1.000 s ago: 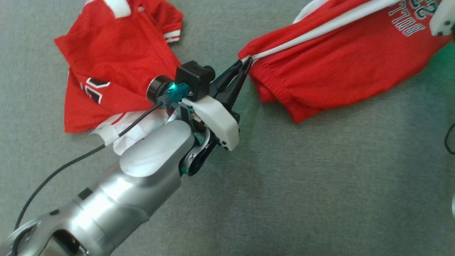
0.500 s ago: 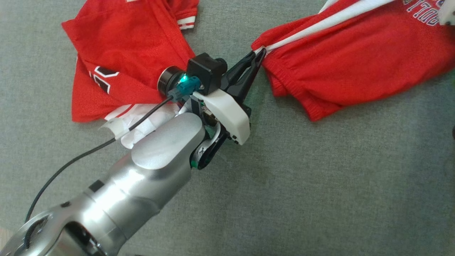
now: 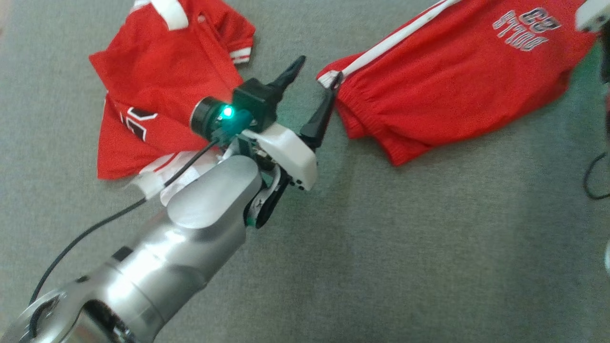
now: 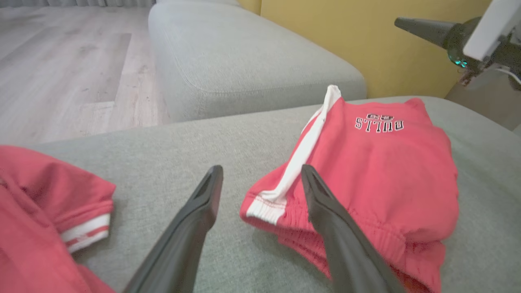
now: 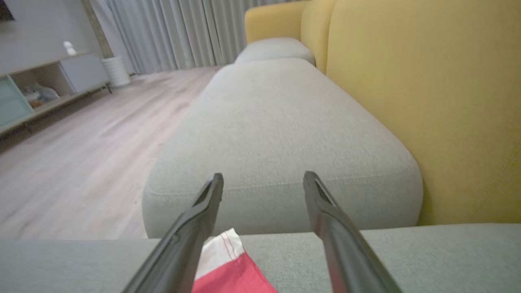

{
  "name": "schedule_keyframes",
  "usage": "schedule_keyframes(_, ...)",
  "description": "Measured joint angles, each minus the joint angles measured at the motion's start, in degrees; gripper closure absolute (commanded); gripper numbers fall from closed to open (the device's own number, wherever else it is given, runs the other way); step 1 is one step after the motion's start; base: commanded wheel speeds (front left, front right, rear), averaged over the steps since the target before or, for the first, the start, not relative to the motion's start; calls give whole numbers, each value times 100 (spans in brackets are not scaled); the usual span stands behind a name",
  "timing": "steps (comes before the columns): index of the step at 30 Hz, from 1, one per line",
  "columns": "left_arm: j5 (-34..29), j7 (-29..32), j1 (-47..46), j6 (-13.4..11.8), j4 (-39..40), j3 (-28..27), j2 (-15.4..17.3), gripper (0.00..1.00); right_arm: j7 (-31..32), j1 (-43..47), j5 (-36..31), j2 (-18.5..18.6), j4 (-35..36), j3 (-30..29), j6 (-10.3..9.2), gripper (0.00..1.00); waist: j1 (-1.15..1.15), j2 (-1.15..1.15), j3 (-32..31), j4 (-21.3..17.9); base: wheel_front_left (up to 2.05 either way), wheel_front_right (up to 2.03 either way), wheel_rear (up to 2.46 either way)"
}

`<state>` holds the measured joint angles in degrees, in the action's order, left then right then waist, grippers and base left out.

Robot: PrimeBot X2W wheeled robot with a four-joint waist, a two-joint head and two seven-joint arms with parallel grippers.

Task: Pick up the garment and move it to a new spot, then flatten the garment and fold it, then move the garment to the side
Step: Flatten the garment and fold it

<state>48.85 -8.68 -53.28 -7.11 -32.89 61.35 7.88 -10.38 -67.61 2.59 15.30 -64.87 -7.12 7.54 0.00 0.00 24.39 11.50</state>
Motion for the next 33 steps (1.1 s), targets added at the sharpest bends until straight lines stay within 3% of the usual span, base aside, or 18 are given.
schedule_keyframes(7, -31, -481, 359, -472, 69, -447, 244, 0, -344, 927, 894, -226, 691, 390, 0, 0, -1, 0, -567, -256, 0, 0, 0)
schedule_keyframes(10, -237, -560, 537, -739, 279, -683, 459, 0, -393, 1459, 1338, -352, 1289, 437, 0, 0, -1, 0, -808, -380, 0, 0, 0)
schedule_keyframes(16, -932, -586, 1282, -1216, 1087, -1365, 783, 0, -412, 2843, 1436, -620, 2719, 495, 0, 0, -2, 0, -1237, -612, 0, 0, 0)
schedule_keyframes(24, -1481, -586, 2601, -1287, 1452, -2018, 915, 0, -425, 4619, 1124, -1154, 3817, 488, 0, 0, -1, 0, -1578, -877, 0, 0, 0)
schedule_keyframes(33, -1933, -586, 3774, -923, 1488, -2781, 606, 0, -425, 5787, 1405, -1220, 4421, 798, 0, 0, 0, 0, -1793, -1056, 0, 0, 0)
